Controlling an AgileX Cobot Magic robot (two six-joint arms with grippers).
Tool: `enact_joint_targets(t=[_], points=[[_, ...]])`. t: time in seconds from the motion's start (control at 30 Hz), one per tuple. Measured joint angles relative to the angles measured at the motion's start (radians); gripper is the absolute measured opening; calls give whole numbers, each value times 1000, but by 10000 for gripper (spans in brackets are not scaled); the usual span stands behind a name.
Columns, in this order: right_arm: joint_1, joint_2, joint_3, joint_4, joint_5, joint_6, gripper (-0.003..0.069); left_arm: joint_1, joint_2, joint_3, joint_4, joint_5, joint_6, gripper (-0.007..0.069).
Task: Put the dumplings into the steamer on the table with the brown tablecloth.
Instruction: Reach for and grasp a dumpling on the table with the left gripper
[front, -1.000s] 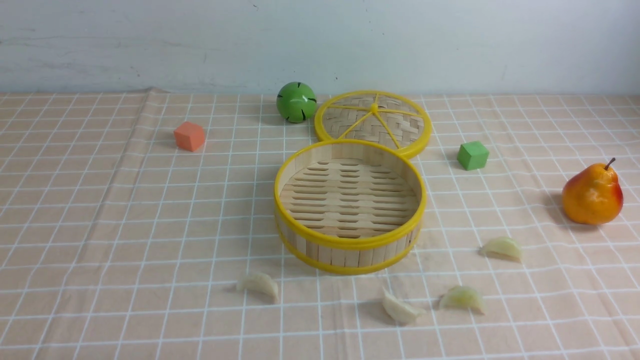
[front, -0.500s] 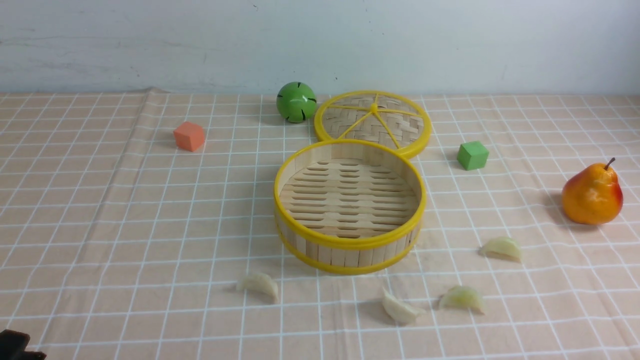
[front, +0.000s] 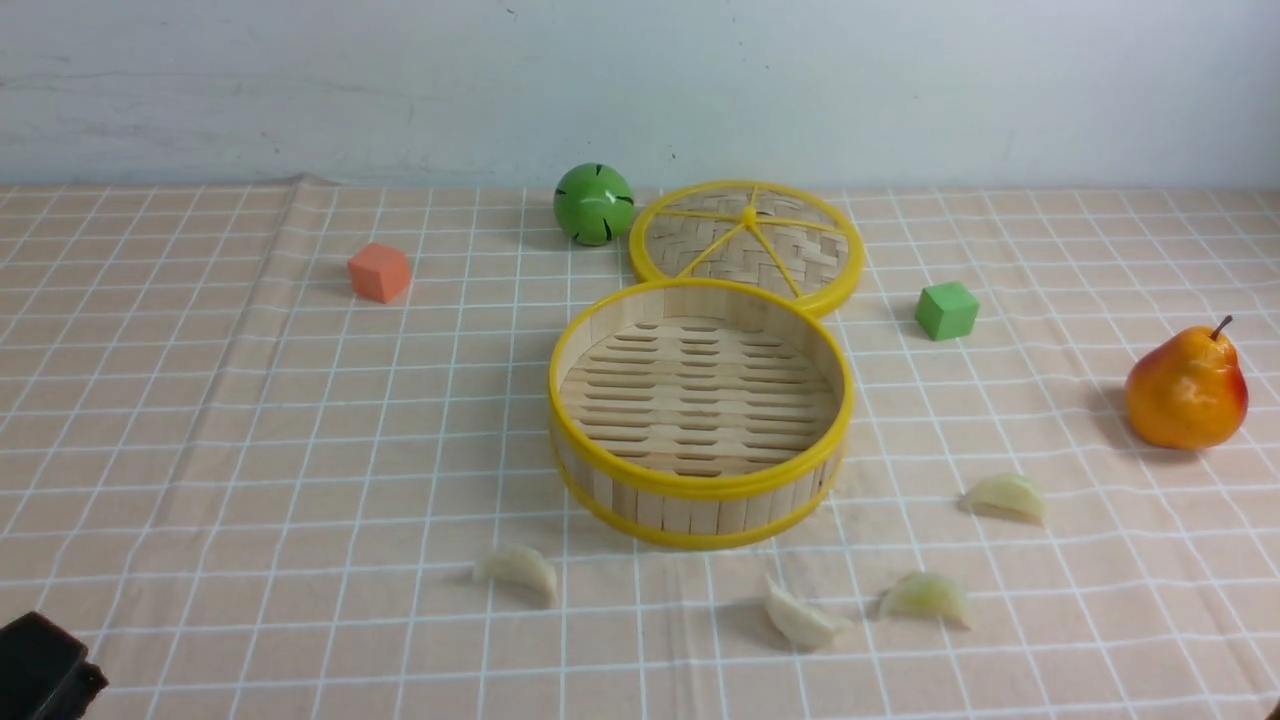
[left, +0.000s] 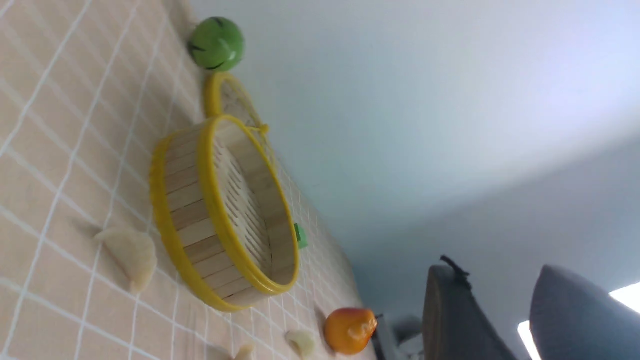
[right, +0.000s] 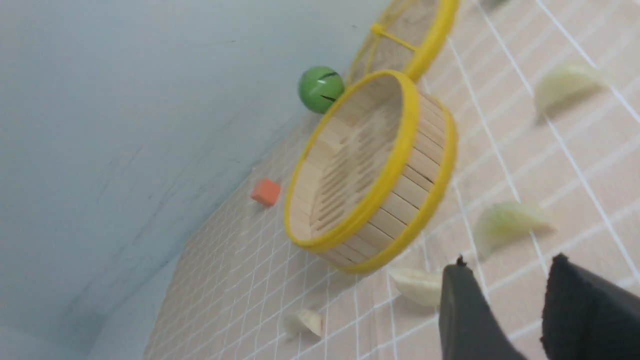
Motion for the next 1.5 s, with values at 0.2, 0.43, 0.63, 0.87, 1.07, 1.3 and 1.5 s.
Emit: enact_joint_targets(t=[0.2,0.43,0.63,0.87,1.07,1.3,1.5], points=[[0,338,-291,-139,70,-254,104,0,348,-313,286,329,154,4],[56,727,-604,-265,375,-462,-18,-28,709,-571,579,649,374,-13],[291,928,-706,-344,576,-476,-13,-215,897,-675,615,670,624,-13],[448,974,-754,-362,707,-470,-10,-388,1137,-799,723,621,702,-13],[453,961,-755,-360,680,-469,-10,-480,1364,-905,839,564,751,31],[453,953,-755,-339,673,-469,-2,-548,1565,-946,922,424,890,316],[453,953,-755,-339,692,-469,0,-552,1700,-948,981,260,914,452]])
